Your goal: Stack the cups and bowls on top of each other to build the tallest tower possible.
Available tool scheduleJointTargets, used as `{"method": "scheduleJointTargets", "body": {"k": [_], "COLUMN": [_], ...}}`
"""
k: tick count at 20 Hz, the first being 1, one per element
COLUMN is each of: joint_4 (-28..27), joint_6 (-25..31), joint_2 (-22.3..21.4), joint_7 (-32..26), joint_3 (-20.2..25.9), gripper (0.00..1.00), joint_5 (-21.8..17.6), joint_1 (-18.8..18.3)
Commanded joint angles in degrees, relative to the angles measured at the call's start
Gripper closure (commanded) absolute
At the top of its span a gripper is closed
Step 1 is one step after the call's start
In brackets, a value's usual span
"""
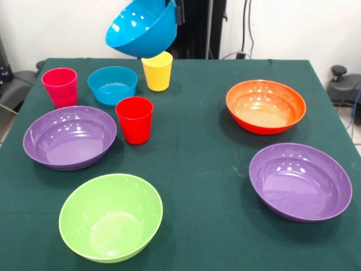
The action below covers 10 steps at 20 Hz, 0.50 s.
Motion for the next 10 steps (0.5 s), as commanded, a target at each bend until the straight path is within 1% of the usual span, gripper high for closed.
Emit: {"method": "scheduleJointTargets", "body": {"k": [1,4,10], "joint_4": [-1.2,-0.6,0.6], "joint_6": [4.4,3.1,-0.4], "joint_2": [3.3,4.8,7.2], "joint_7": [-4.1,-3.2,-3.4], "joint_3": [2.6,1.6,0.4], "gripper": [1.00,1.00,1.00], "joint_5": [-3.4,-4.9,-8.5], "joint_1": [-1.0,-1.4,-3.2]}}
